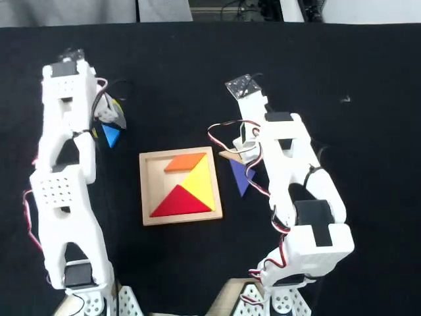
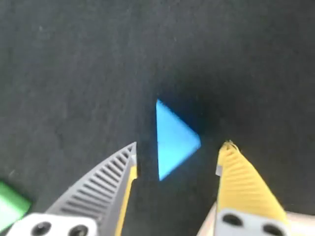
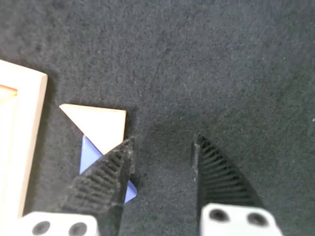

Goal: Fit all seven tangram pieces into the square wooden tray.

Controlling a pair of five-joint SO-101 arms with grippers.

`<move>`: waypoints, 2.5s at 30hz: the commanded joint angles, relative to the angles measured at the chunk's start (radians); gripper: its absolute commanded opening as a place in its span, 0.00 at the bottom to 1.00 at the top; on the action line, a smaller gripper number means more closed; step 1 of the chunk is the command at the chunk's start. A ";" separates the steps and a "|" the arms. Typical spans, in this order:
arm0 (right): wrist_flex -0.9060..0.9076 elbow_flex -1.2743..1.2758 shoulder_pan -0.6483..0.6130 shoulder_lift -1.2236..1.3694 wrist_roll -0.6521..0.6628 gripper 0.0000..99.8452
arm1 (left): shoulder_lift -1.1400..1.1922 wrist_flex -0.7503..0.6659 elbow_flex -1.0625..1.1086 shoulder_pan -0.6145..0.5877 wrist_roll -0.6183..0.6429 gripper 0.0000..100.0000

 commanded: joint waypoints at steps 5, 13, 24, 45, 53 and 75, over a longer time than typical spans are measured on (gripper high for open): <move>-0.011 -0.002 0.009 -0.004 0.003 0.19 | 0.029 -0.043 -0.058 0.036 0.015 0.27; -0.009 -0.002 0.009 -0.004 0.006 0.19 | 0.049 -0.046 -0.054 0.027 0.097 0.27; -0.009 -0.002 0.009 -0.004 0.006 0.19 | 0.086 -0.054 -0.065 0.013 0.107 0.27; -0.009 -0.002 0.009 -0.004 0.008 0.19 | 0.087 -0.043 -0.058 0.019 0.100 0.12; -0.009 -0.002 0.009 -0.004 0.008 0.19 | 0.092 0.120 -0.211 0.033 0.035 0.12; -0.008 -0.002 0.009 -0.004 0.008 0.19 | 0.098 0.189 -0.288 0.016 -0.014 0.21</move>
